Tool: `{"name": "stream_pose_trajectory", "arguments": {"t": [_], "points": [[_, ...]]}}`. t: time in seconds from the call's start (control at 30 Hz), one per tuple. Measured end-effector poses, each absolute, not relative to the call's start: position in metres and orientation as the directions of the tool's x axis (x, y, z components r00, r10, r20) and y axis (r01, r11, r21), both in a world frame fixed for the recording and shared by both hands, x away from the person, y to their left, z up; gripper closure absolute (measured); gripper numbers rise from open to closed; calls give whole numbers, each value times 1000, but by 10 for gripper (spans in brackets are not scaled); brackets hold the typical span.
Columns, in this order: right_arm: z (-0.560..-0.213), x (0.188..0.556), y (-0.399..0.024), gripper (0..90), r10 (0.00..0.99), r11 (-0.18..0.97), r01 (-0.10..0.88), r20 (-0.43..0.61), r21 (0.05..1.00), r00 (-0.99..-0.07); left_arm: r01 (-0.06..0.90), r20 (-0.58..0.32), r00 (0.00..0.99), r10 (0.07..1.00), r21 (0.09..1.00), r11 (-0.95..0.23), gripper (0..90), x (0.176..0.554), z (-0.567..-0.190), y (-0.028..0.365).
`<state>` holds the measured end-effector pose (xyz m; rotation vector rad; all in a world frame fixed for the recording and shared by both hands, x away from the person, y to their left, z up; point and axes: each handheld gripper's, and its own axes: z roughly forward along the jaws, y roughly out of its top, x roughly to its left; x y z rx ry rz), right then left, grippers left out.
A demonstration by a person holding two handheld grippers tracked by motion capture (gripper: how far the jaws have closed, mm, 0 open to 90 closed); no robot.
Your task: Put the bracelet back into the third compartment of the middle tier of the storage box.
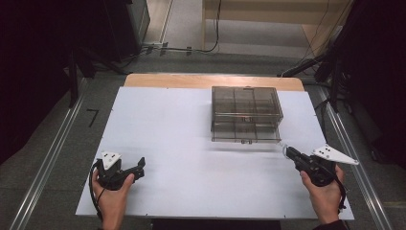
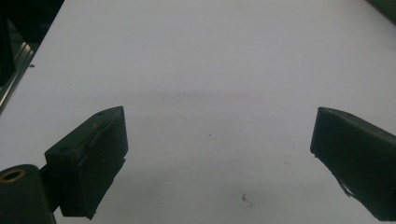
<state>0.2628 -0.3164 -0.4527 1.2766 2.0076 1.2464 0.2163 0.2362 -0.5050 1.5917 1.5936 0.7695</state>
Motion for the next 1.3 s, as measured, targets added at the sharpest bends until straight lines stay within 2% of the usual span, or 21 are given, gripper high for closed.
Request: {"name": "stream_pose_trajectory", "arguments": {"t": [1.3], "points": [[-450, 291, -296, 834, 883, 150, 452, 86, 879, -461, 551, -92, 50, 995, 833, 49, 41, 217, -506, 236]]}}
